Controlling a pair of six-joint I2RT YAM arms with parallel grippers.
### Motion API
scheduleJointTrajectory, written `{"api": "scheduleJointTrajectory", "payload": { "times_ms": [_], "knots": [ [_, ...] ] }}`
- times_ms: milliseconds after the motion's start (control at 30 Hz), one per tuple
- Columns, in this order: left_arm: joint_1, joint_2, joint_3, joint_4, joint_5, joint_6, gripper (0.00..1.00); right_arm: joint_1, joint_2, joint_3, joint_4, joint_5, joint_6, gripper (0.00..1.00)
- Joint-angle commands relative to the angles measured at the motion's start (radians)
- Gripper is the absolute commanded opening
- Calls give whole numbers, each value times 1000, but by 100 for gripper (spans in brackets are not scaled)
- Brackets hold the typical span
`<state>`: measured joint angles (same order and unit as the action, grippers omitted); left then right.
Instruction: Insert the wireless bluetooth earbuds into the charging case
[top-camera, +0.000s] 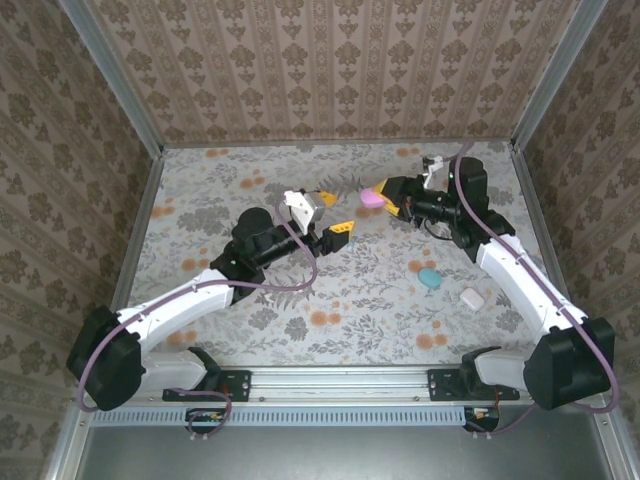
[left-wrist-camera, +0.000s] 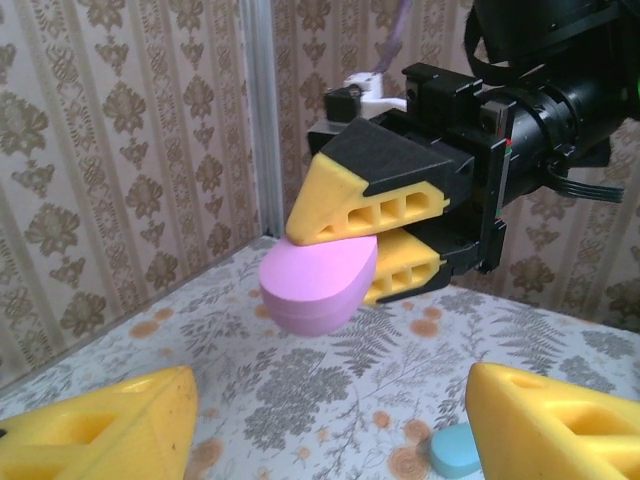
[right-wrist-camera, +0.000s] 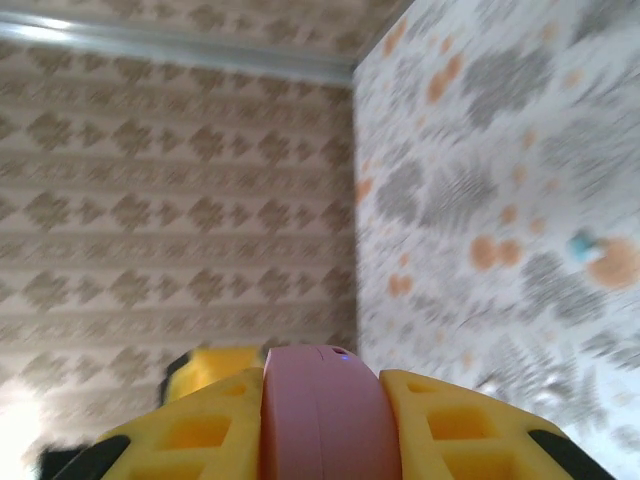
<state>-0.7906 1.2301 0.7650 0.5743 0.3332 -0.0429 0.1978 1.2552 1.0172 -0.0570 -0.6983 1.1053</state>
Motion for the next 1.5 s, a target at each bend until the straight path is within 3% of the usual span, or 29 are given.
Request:
{"api": "scheduleJointTrajectory", "payload": {
  "times_ms": [0, 267, 733, 1000, 1467],
  "knots": [
    [3, -49, -18, -38, -68, 34, 72, -22, 46, -19, -112, 190, -176, 27],
    [5, -105, -42, -83, -144, 49, 72, -67, 302, -58, -32, 285, -257, 26],
    [16, -175, -81, -130, -214, 68, 71, -72, 603, 93, -91, 383, -346, 27],
    [20, -181, -86, -131, -218, 71, 71, -57, 610, 88, -129, 470, -369, 29],
    [24, -187, -90, -127, -205, 62, 71, -57, 531, 43, -204, 495, -427, 48]
  ]
}}
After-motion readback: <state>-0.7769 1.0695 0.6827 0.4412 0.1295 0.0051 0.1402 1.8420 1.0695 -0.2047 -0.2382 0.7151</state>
